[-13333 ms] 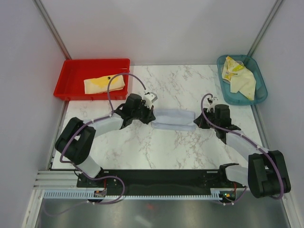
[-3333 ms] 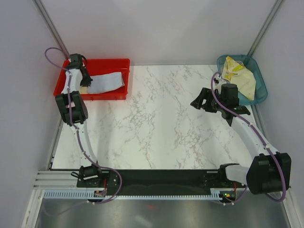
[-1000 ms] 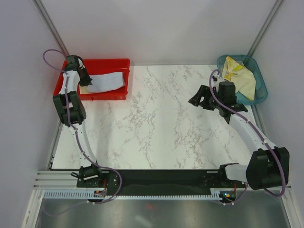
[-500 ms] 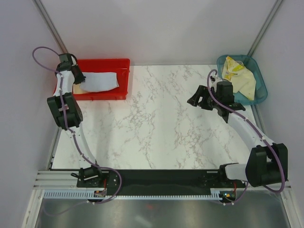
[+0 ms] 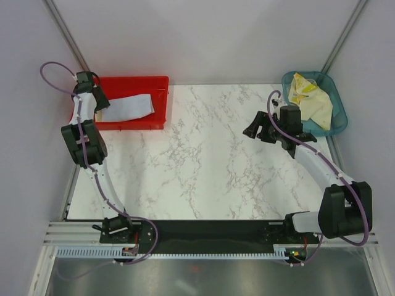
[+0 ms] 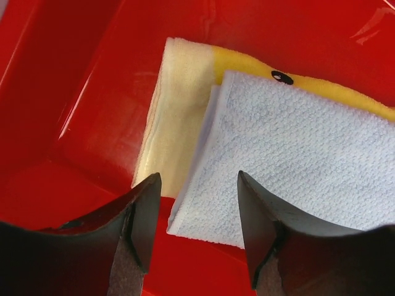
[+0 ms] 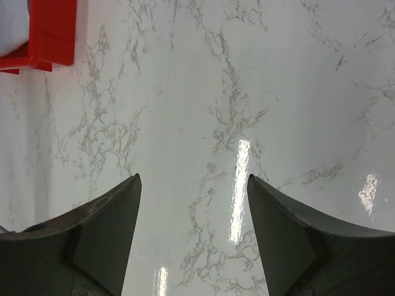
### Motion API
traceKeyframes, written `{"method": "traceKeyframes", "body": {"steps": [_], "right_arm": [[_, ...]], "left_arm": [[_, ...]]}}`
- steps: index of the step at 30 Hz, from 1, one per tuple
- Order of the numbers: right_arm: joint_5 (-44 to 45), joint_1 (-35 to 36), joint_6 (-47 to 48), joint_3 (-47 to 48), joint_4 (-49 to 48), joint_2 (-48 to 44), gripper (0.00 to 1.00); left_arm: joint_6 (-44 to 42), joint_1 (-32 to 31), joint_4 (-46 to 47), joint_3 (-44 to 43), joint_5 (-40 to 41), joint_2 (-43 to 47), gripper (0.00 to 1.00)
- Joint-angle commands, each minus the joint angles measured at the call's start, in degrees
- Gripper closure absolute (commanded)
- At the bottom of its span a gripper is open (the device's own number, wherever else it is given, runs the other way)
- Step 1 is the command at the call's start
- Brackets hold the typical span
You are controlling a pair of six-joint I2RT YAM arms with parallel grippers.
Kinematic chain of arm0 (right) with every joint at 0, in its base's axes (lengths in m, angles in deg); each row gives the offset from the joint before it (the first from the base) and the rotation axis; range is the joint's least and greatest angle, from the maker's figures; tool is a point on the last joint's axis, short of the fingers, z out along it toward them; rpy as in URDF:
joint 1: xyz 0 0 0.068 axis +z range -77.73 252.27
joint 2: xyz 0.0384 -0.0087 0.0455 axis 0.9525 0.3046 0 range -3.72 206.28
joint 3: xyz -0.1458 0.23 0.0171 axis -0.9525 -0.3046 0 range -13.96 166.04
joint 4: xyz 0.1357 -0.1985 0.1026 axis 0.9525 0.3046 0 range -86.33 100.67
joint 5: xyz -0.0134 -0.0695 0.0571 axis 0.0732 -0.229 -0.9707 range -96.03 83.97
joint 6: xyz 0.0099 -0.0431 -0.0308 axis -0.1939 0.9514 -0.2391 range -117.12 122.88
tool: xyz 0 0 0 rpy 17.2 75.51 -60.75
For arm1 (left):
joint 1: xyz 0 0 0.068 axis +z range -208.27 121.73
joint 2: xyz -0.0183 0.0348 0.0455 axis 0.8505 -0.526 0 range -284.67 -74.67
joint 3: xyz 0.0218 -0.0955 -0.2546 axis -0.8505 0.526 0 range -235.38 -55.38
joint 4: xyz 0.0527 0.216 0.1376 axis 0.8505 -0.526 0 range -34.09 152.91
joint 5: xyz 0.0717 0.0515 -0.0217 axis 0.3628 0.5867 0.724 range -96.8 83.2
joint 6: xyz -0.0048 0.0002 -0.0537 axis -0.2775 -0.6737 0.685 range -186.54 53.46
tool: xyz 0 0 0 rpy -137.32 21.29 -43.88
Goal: Fold and stack the towels
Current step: Neatly place the folded towel into the bin, then grab crumpled towel
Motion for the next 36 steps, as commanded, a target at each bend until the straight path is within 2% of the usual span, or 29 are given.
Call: {"method": "traceKeyframes", "body": {"steps": [1, 5, 12, 13, 17, 20, 25, 29, 31, 33, 36], "right_arm": [[0.43, 0.56, 0.01, 0.75, -2.58, 0.02, 0.22], [2.97, 0.56, -0.52, 2.32, -1.80, 0.72, 0.22], [22.65, -1.11, 2.03, 19.97, 9.36, 4.68, 0.21], [26.33, -2.77, 2.38, 21.56, 9.89, 5.72, 0.20], [32.59, -7.61, 6.76, 31.65, 10.95, 12.92, 0.20], [34.01, -13.75, 8.27, 38.51, 11.91, 20.83, 0.19], [33.83, -19.64, 8.19, 48.64, 17.09, 34.01, 0.20], [30.76, -21.94, 6.34, 52.07, 15.79, 40.26, 0.20], [29.88, -22.64, 5.72, 52.95, 13.86, 44.12, 0.20], [30.14, -22.91, 5.63, 55.50, 12.89, 47.03, 0.20], [29.09, -23.87, 5.37, 58.75, 9.73, 51.52, 0.21]], "left_arm": [[-2.71, -1.12, 1.36, -2.55, 2.36, 5.52, 0.40], [-2.63, -3.76, 1.45, 1.56, -4.55, 9.91, 0.40], [-0.26, -12.54, 3.29, 12.29, -14.76, 22.57, 0.36], [-0.17, -15.16, 3.38, 13.70, -15.56, 24.93, 0.01], [3.08, -21.94, 6.89, 25.02, -23.72, 31.35, 0.00], [2.21, -26.08, 7.34, 28.64, -25.23, 33.30, 0.00], [3.70, -26.26, 7.60, 30.15, -24.89, 32.86, 0.00], [4.49, -26.09, 7.87, 26.99, -19.53, 30.41, 0.00], [6.76, -26.17, 8.74, 26.90, -20.22, 30.14, 0.00], [8.00, -26.96, 11.46, 29.35, -24.96, 31.01, 0.00], [9.32, -28.80, 11.73, 32.86, -25.85, 33.73, 0.00]]}}
